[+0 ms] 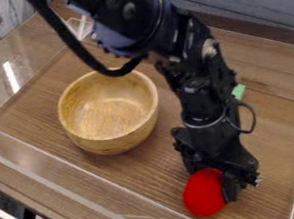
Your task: Move the red object to the right
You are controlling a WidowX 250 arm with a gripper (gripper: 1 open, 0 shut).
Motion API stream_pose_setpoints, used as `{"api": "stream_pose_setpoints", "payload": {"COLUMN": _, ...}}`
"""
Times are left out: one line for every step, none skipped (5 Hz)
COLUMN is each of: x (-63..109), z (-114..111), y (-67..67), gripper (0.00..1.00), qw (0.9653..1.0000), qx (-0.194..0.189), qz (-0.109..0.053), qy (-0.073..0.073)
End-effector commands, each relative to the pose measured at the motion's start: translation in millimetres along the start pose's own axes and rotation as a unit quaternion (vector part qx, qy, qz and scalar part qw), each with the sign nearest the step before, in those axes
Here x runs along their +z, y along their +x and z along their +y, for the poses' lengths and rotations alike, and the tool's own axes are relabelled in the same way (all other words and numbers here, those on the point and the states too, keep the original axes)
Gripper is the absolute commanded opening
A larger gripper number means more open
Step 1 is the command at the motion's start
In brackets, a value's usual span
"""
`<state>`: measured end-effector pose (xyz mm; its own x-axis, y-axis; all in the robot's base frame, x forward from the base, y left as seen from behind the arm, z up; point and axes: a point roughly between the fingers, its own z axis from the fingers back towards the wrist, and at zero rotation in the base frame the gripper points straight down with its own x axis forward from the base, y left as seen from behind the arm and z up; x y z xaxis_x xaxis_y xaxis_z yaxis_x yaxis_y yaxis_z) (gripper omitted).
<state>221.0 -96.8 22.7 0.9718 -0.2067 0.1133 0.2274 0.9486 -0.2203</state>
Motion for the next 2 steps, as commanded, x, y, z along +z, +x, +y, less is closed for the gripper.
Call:
{"api": "stream_pose_setpoints", "payload": {"x": 5.4, "z": 0.6, "y": 3.9, "gripper": 0.0, "qw": 0.9995, "qx": 0.016, "qz": -0.028, "qy": 0.002}}
{"api": "stream_pose_setpoints", "payload": {"x": 2.9, "z": 1.9, "y": 1.5, "gripper": 1.0, "qw": 0.9992, "qx": 0.028, "qz": -0.028, "qy": 0.005}}
